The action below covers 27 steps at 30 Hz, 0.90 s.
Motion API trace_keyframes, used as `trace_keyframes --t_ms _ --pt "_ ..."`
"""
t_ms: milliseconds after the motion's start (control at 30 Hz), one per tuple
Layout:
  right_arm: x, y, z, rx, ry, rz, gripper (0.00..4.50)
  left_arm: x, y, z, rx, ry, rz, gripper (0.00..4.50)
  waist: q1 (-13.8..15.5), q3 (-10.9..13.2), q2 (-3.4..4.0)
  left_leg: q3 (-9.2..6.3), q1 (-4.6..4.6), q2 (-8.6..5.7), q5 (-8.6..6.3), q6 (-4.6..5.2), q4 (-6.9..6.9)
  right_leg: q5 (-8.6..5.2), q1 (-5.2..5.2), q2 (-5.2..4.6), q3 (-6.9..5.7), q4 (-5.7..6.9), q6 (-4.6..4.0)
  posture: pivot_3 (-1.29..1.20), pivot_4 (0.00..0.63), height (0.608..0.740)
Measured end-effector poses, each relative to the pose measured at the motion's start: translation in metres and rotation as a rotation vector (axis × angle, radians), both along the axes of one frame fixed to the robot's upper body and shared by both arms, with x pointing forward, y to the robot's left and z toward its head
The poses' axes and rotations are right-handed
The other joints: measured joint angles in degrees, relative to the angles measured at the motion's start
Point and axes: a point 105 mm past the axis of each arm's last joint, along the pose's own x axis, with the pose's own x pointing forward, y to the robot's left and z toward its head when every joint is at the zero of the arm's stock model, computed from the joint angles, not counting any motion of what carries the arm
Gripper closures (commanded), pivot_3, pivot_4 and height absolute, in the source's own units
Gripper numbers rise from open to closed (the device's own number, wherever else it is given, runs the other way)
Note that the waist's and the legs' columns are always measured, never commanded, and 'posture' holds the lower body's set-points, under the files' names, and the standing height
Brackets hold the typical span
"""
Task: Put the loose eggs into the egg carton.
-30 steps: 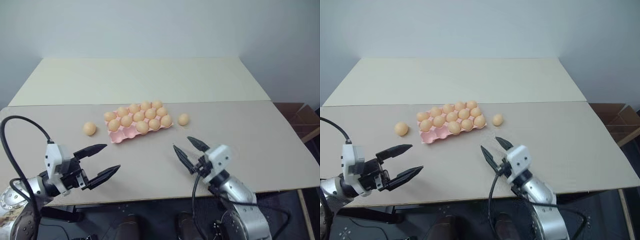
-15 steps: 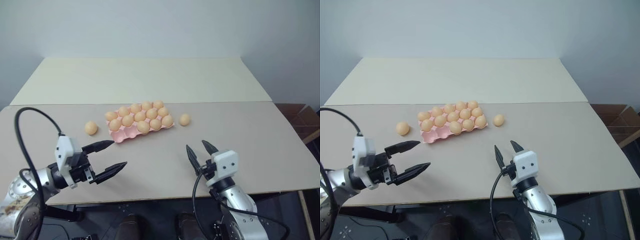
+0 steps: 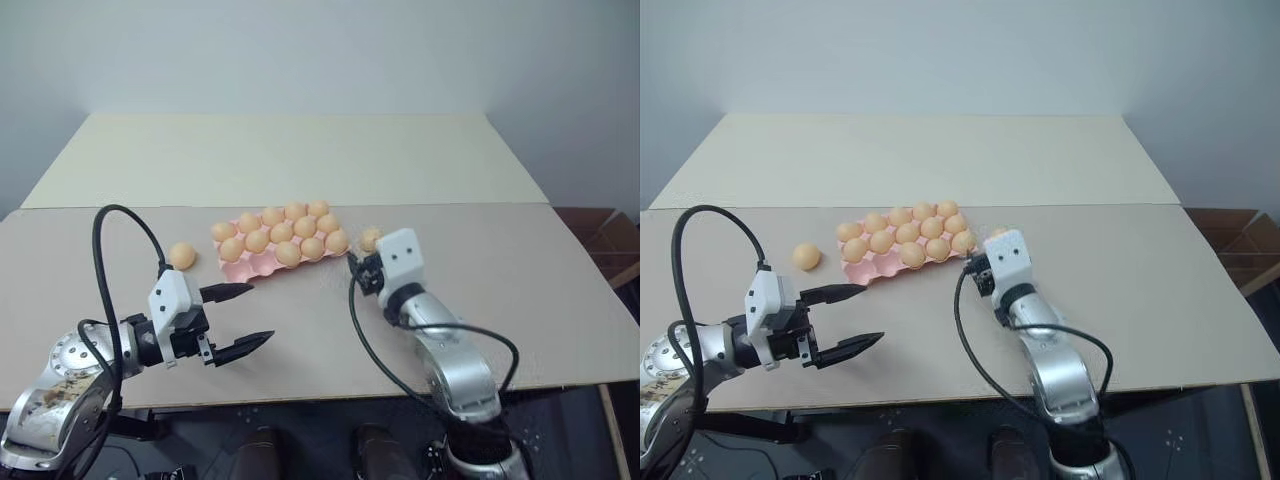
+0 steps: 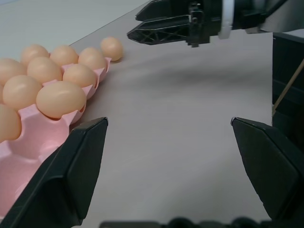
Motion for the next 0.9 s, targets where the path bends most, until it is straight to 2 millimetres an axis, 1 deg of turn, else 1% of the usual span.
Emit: trace_keyframes --t_ms 33,67,100,200,333,467,667,800,900 --pt "0.006 0.0 0.0 -0.003 0.008 -0.014 0.5 0.0 0.0 0.0 0.0 0.0 0.001 0.0 0.02 0.0 0.0 0.0 -0.04 -0.01 0.0 0.0 0.0 0.01 -0.03 -0.01 0.0 0.0 0.01 0.0 0.15 0.74" --pt "0.013 -0.001 -0.001 -0.005 0.018 -0.03 0.13 0.0 0.0 0.0 0.0 0.0 0.002 0.0 0.03 0.0 0.0 0.01 -0.03 -0.01 0.0 0.0 0.0 0.01 -0.02 -0.01 0.0 0.0 0.02 0.0 0.15 0.74" --pt "0.016 -0.002 -0.001 -0.006 0.022 -0.043 0.13 0.0 0.0 0.0 0.0 0.0 0.001 0.0 0.04 0.0 0.0 0.01 -0.03 -0.01 0.0 0.0 0.0 0.02 -0.01 -0.01 0.0 0.01 0.02 0.0 0.15 0.74" --pt "0.036 -0.005 -0.005 -0.04 0.044 -0.104 0.13 0.001 0.0 0.001 0.0 -0.003 0.002 0.0 -0.13 0.01 0.01 0.01 0.01 -0.01 0.01 -0.01 0.01 0.06 0.01 -0.01 0.0 0.02 0.04 0.0 0.15 0.74" --pt "0.051 -0.01 -0.011 -0.025 0.078 -0.158 0.13 0.001 0.0 0.002 0.0 -0.008 0.0 0.0 -0.3 0.0 0.01 0.0 0.0 0.0 0.02 -0.01 0.01 0.06 0.0 0.0 0.0 0.02 0.04 0.0 0.15 0.74" --pt "0.059 -0.013 -0.023 -0.008 0.124 -0.185 0.13 0.002 -0.001 0.004 0.001 -0.015 -0.002 0.0 -0.68 0.01 0.01 0.0 -0.03 0.0 0.02 -0.01 0.0 0.06 0.0 -0.01 0.01 0.03 0.05 0.0 0.15 0.74" --pt "0.069 -0.015 -0.025 0.006 0.134 -0.211 0.13 0.002 -0.001 0.005 0.001 -0.019 -0.004 0.0 -1.07 0.01 0.02 -0.01 0.0 0.01 0.02 -0.01 0.0 0.07 0.0 0.0 0.01 0.06 0.06 0.0 0.15 0.74" --pt "0.071 -0.013 -0.029 0.035 0.158 -0.209 0.13 0.002 -0.001 0.005 0.002 -0.019 -0.005 0.0 -1.09 0.01 0.02 -0.02 -0.01 0.01 0.01 -0.01 0.0 0.07 -0.01 0.0 0.0 0.06 0.06 0.0 0.15 0.74" --pt "0.074 -0.012 -0.028 0.055 0.17 -0.209 0.74 0.002 -0.001 0.005 0.003 -0.018 -0.005 0.0 -1.11 0.02 0.03 -0.02 0.0 0.01 0.02 -0.01 0.0 0.08 0.0 0.0 0.0 0.07 0.05 0.0 0.15 0.74"
